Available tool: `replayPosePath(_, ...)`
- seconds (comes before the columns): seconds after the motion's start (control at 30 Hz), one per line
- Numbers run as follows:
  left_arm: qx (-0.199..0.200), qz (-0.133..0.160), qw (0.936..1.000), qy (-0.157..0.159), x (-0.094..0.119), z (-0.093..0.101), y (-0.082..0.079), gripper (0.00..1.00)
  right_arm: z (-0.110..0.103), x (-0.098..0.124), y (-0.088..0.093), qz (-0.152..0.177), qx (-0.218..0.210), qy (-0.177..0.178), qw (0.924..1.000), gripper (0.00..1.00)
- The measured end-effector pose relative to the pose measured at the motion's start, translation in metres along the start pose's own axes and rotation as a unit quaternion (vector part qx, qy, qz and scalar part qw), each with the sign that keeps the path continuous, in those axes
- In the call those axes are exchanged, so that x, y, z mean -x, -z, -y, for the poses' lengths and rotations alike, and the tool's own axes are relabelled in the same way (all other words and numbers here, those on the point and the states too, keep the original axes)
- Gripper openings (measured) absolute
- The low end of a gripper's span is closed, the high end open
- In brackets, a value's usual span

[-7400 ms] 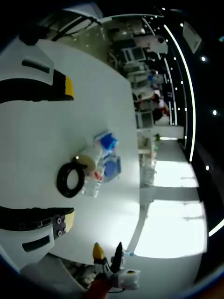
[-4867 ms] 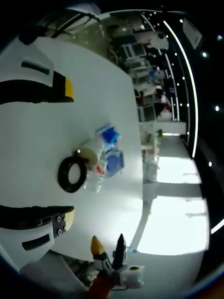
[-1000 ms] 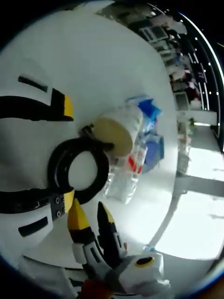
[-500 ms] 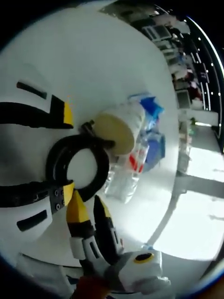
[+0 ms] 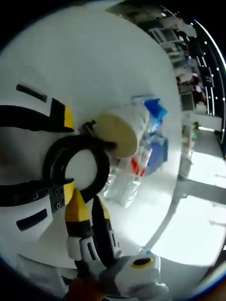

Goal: Arrange the tabletop items into an orderly group along one side of the table until the central work area is clear of visible clutter.

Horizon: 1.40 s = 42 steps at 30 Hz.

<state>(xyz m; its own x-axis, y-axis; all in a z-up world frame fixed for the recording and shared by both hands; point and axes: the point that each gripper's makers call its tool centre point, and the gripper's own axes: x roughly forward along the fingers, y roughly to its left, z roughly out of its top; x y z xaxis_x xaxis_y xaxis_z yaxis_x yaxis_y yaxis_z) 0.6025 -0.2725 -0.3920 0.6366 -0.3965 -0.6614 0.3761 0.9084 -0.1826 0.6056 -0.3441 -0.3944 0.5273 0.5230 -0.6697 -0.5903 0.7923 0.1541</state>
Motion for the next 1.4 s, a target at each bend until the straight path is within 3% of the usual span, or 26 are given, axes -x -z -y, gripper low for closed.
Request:
replayPosePath(0.2, -0.010, -0.004, 0.9999, -0.007, -0.0009, -0.0005, 0.0007, 0.31, 0.0019, -0.0004, 0.0008, -0.004, 0.022, 0.012, 0.9997, 0.29)
replayPosePath(0.7, -0.001, -0.001, 0.9996, -0.027, 0.0043, -0.0049, 0.0018, 0.18, 0.0044, 0.0016, 0.0037, -0.013, 0.025, 0.026, 0.9992, 0.23)
replayPosePath(0.9, -0.005, 0.005, 0.9994, -0.033, 0.0081, -0.0060, 0.0004, 0.12, 0.0058, 0.0064, -0.0013, -0.004, 0.033, 0.033, 0.9989, 0.13)
replayPosePath(1.3, -0.004, 0.011, 0.9994, -0.031, 0.0068, -0.0045, 0.0010, 0.11, 0.0064, 0.0009, 0.0044, -0.013, 0.015, 0.037, 0.9991, 0.16)
replayPosePath(1.4, -0.017, 0.011, 0.9992, -0.036, 0.0061, -0.0033, 0.0015, 0.11, 0.0074, -0.0030, 0.0046, -0.009, 0.042, 0.050, 0.9978, 0.19)
